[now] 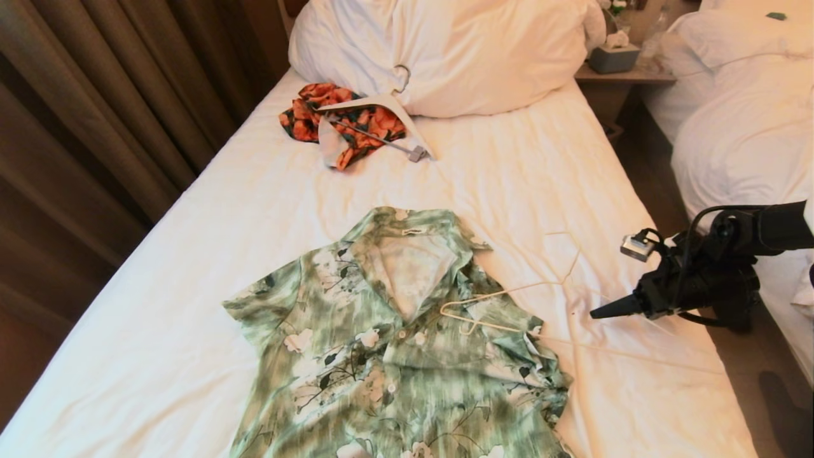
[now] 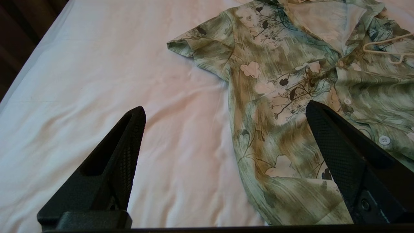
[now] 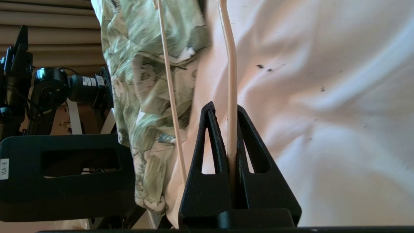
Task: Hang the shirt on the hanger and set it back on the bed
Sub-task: Lift the shirt and hanger
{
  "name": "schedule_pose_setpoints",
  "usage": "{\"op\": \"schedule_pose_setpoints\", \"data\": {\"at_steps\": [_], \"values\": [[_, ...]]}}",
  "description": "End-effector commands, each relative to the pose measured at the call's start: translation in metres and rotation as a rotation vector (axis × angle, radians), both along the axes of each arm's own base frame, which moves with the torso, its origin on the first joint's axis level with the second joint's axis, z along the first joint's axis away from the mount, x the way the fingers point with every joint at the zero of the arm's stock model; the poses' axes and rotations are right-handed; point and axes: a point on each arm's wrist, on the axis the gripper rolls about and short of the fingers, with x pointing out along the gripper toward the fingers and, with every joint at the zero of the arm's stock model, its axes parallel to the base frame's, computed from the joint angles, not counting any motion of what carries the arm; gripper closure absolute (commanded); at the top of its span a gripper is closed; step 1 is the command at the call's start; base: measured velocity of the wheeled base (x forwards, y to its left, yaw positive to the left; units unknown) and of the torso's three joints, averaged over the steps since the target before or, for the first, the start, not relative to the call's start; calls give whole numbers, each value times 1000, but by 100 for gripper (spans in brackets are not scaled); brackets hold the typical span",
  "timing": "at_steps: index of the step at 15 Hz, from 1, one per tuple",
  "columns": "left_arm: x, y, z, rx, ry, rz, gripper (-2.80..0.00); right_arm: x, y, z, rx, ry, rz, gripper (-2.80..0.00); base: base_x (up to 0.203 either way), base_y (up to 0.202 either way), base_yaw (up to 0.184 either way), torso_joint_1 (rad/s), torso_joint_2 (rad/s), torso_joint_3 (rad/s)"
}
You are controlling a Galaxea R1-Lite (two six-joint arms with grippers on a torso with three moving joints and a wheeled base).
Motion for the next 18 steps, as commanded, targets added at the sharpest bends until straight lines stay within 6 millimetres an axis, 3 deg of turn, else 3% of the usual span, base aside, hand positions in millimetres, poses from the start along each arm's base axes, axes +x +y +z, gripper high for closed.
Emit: {"op": "schedule_pose_setpoints", "data": {"at_steps": [1, 10, 13, 18], "values": [[0, 0, 0, 0, 1, -1, -280, -12, 0, 24, -1, -50, -1, 0, 0, 0, 0, 0, 0, 0], [0, 0, 0, 0, 1, 0, -280, -68, -13, 99, -36, -233, -49, 0, 0, 0, 0, 0, 0, 0], [0, 0, 0, 0, 2, 0, -280, -88, -8, 126, -50, -310, -47, 0, 0, 0, 0, 0, 0, 0], [0, 0, 0, 0, 1, 0, -280, -95, 5, 131, -58, -362, 13, 0, 0, 0, 0, 0, 0, 0]]}}
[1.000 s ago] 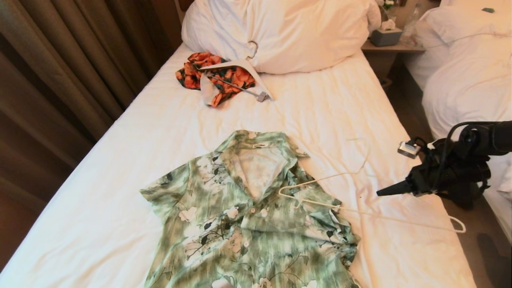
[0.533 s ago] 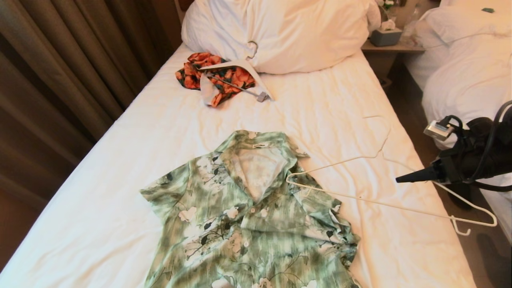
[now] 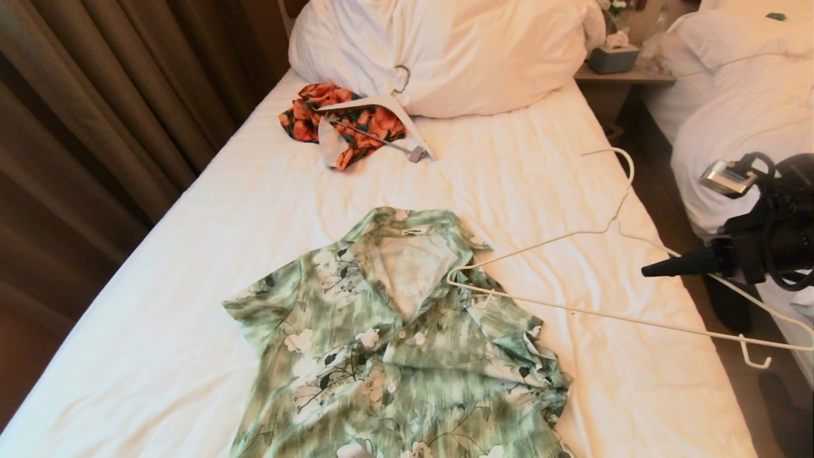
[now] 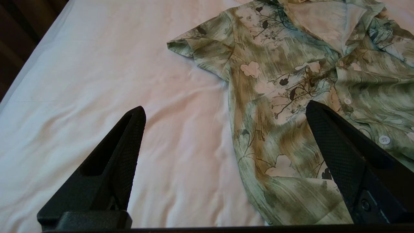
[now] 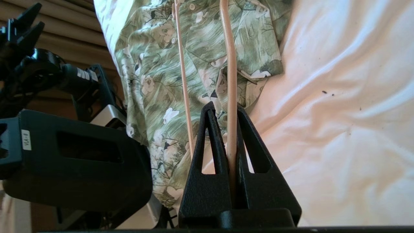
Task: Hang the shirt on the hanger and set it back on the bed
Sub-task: Lift the shirt and hanger
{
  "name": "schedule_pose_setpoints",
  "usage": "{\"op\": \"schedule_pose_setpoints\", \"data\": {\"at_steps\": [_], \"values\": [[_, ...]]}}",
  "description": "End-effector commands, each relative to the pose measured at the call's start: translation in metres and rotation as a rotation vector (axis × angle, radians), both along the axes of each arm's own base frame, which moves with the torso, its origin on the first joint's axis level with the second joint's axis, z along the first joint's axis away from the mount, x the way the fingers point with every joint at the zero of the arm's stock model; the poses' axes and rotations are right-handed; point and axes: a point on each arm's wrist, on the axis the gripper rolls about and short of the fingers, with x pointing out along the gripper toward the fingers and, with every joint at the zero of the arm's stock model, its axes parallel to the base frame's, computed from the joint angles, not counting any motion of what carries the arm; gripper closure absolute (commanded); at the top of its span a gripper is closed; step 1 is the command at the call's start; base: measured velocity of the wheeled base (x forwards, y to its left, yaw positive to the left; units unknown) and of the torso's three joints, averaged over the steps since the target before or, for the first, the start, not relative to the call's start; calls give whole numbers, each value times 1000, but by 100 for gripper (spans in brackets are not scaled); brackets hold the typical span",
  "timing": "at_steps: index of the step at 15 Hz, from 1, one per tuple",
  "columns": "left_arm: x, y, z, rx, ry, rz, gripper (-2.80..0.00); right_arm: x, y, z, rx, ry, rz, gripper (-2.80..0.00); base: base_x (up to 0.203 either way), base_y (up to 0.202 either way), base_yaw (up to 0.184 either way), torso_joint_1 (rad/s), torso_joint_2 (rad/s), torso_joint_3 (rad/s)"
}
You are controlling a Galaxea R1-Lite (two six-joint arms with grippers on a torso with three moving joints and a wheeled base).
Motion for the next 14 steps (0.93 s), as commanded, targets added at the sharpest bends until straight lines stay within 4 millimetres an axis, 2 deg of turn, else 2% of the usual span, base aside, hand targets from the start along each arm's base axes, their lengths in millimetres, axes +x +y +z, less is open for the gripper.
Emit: {"op": "schedule_pose_setpoints", "data": {"at_steps": [1, 5, 9, 14], "values": [[0, 0, 0, 0, 1, 0, -280, -4, 1, 5, -3, -29, 10, 0, 0, 0, 0, 0, 0, 0], [0, 0, 0, -2, 2, 1, -280, -9, -9, 2, -3, -141, 1, 0, 0, 0, 0, 0, 0, 0], [0, 0, 0, 22, 3, -2, -280, -11, -16, -27, 59, -264, 23, 0, 0, 0, 0, 0, 0, 0], [4, -1, 1, 64, 96, -39, -280, -8, -19, -30, 106, -336, 52, 0, 0, 0, 0, 0, 0, 0]]}}
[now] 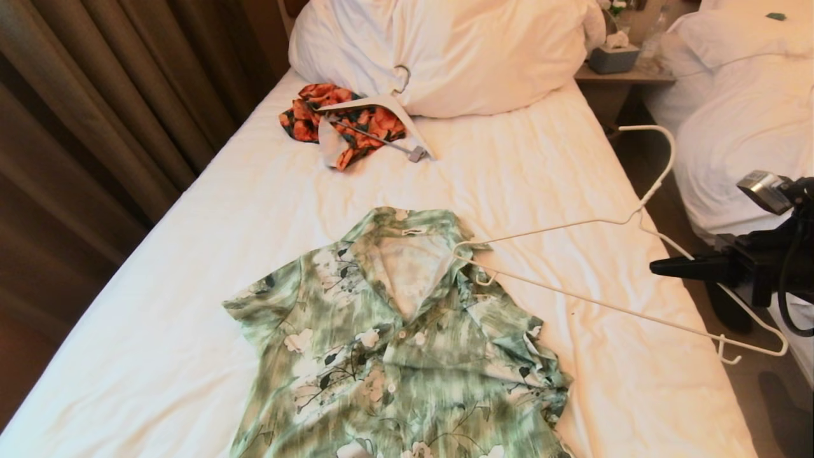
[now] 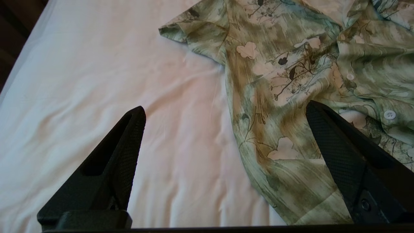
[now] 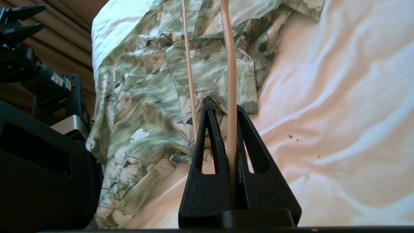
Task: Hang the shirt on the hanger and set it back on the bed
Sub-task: Lift the shirt and hanger
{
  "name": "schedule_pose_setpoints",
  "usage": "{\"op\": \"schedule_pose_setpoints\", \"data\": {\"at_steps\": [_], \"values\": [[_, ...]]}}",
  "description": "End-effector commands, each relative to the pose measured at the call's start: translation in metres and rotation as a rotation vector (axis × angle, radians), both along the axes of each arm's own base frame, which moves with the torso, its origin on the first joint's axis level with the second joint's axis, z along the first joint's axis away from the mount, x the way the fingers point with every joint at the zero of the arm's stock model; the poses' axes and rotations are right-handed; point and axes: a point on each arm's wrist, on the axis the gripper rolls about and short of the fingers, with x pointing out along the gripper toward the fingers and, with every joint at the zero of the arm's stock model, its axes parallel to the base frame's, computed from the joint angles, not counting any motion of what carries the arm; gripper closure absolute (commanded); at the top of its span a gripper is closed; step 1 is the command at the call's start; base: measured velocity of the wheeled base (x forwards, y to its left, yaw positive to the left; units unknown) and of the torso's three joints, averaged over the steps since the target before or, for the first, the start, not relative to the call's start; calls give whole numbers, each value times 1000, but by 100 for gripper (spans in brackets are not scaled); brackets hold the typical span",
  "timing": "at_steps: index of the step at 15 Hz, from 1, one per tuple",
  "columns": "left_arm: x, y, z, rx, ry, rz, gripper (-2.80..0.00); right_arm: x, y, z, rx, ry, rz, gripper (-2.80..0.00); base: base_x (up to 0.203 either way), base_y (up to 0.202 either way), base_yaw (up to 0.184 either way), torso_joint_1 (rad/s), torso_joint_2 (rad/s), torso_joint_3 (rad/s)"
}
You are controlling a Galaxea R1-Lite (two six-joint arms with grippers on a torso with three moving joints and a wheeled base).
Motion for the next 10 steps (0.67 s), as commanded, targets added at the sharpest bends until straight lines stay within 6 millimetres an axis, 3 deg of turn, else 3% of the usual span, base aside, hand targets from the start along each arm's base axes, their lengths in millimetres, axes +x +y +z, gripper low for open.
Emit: {"op": "schedule_pose_setpoints", "data": {"at_steps": [1, 4, 7, 10], "values": [[4, 0, 2, 1, 54, 0, -280, 0, -1, -4, 10, -25, 11, 0, 0, 0, 0, 0, 0, 0], [15, 0, 6, 17, 178, -26, -280, 3, -2, -13, 20, -126, 34, 0, 0, 0, 0, 0, 0, 0], [33, -2, 42, -54, 245, -121, -280, 3, -5, -14, 24, -165, 31, 0, 0, 0, 0, 0, 0, 0], [62, -7, 63, -100, 307, -197, -280, 0, -9, -10, 36, -178, 29, 0, 0, 0, 0, 0, 0, 0]]}}
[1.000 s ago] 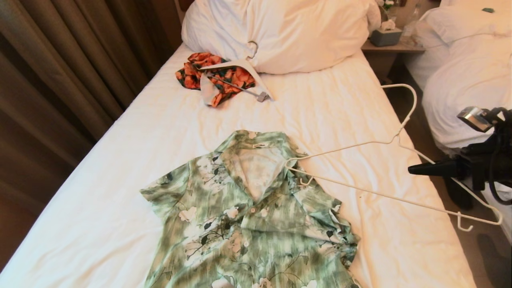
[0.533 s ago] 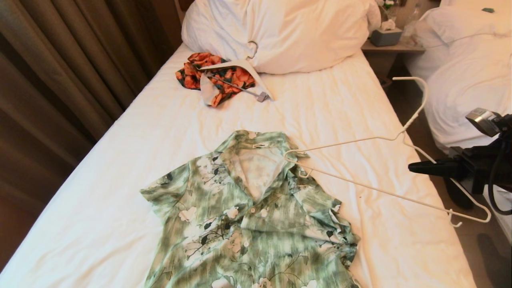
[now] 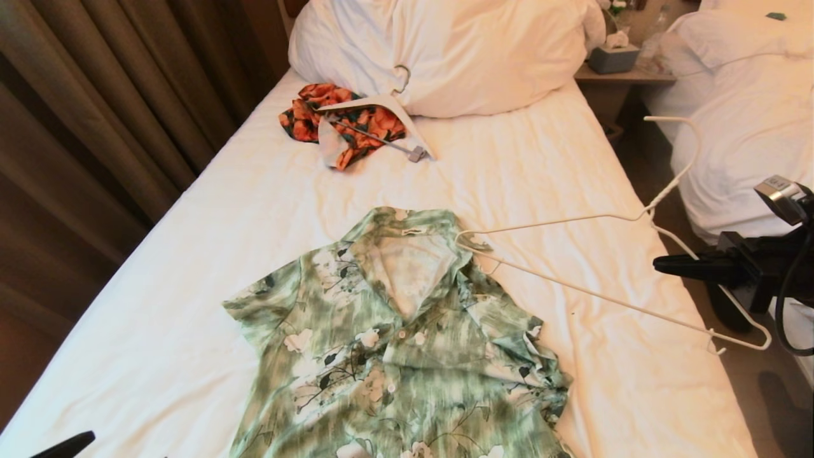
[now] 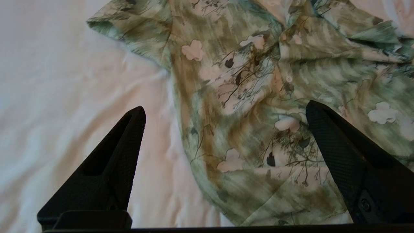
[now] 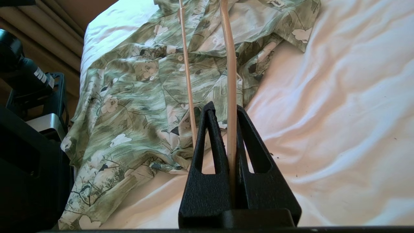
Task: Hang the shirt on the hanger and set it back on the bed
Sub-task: Lift the shirt and hanger
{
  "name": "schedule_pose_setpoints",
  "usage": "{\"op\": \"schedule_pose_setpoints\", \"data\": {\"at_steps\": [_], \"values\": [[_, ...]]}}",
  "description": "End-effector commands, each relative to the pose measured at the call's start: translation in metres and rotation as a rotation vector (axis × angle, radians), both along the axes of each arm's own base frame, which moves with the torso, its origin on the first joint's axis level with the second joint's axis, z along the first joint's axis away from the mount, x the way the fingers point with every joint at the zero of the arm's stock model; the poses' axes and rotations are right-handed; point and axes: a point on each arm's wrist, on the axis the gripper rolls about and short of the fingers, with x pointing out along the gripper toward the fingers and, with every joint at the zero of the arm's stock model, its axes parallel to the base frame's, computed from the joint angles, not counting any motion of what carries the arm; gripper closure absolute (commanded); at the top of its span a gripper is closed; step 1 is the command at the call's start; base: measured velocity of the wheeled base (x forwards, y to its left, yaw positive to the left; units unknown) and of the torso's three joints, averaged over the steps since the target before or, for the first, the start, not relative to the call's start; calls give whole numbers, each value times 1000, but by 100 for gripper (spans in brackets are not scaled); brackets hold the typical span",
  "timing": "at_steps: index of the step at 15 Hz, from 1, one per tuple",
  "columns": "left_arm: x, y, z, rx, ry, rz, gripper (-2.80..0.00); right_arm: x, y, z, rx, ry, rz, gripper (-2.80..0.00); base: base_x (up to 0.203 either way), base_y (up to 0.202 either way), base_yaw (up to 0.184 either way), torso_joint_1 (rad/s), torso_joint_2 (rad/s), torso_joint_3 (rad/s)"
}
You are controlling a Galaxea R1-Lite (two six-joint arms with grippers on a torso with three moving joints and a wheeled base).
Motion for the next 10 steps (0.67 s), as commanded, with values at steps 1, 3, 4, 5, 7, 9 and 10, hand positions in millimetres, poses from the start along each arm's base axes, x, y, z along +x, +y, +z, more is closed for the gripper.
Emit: {"op": "schedule_pose_setpoints", "data": {"at_steps": [1, 3, 4, 5, 7, 9, 10], "values": [[29, -4, 4, 2, 114, -26, -280, -2, -2, 2, 3, -10, -1, 0, 0, 0, 0, 0, 0, 0], [61, -8, 6, -6, 153, -48, -280, -2, -3, 3, 3, -13, -4, 0, 0, 0, 0, 0, 0, 0], [78, -10, 5, -10, 165, -59, -280, -2, -4, 2, 3, -12, -6, 0, 0, 0, 0, 0, 0, 0], [94, -12, 2, -13, 179, -69, -280, -2, -4, 2, 3, -11, -6, 0, 0, 0, 0, 0, 0, 0], [130, -16, -8, -18, 212, -80, -280, -2, -4, 2, 4, -9, -6, 0, 0, 0, 0, 0, 0, 0], [162, -17, -22, -22, 234, -75, -280, -2, -4, 3, 3, -12, -6, 0, 0, 0, 0, 0, 0, 0], [178, -17, -29, -26, 233, -73, -280, -1, -4, 4, 3, -14, -6, 0, 0, 0, 0, 0, 0, 0]]}}
